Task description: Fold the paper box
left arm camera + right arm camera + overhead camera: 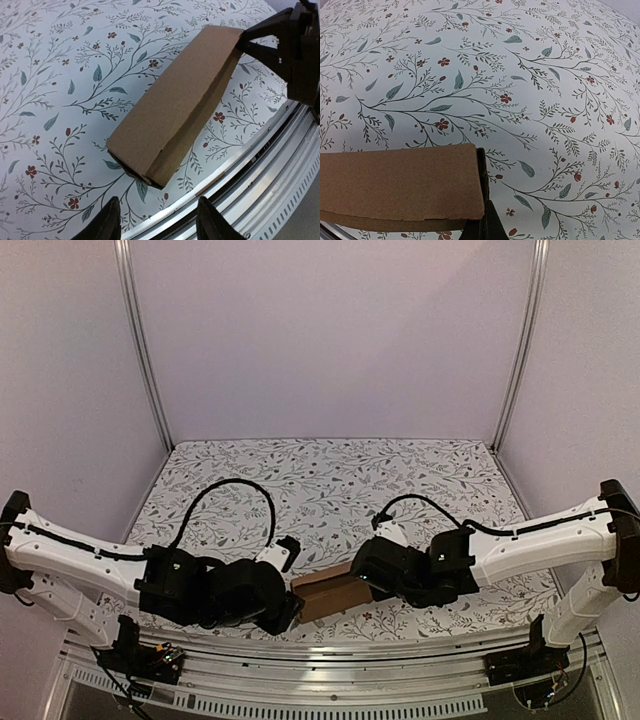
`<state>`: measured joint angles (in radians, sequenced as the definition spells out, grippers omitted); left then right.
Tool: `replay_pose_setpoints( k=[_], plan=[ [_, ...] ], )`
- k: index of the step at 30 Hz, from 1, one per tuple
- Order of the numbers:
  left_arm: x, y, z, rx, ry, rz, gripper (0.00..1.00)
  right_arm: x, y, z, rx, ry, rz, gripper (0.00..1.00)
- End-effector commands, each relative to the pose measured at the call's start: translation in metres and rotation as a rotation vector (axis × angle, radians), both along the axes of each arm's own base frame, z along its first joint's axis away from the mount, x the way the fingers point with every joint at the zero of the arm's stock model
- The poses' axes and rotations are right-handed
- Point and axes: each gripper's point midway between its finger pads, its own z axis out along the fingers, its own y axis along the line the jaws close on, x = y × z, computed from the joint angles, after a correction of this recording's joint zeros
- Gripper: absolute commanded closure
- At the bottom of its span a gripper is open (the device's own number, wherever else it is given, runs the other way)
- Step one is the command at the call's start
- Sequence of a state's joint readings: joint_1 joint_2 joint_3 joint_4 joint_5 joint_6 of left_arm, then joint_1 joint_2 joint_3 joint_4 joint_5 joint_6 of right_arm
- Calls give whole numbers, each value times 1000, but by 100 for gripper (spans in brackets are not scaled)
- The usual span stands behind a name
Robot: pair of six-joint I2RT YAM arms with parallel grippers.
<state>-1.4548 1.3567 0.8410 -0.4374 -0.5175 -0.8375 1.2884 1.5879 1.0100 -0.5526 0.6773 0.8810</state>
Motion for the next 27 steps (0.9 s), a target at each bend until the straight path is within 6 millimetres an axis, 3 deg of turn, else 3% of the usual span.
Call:
replay_pose_setpoints(
  k=[1, 5, 8, 15, 19, 23, 27],
  plan=[
    [-6, -2, 13, -1, 55, -114, 52, -3, -1, -12, -45, 34, 12, 100],
    [3, -3, 27, -55, 49, -115, 65, -3, -1, -12, -48, 32, 11, 100],
    [19, -6, 35, -114, 38, -92, 100, -3, -1, -12, -45, 32, 12, 100],
    [45, -19, 48, -201, -3, -89, 100, -3, -1, -13, -41, 35, 14, 100],
    [46, -29, 24, -185, 30, -104, 100, -3, -1, -13, -36, 35, 12, 100],
    [30, -38, -14, -179, 142, -144, 100, -3, 0, -15, -32, 38, 12, 100],
    [14, -28, -60, -135, 231, -131, 100, -4, 3, -19, -33, 45, 16, 100]
  ],
)
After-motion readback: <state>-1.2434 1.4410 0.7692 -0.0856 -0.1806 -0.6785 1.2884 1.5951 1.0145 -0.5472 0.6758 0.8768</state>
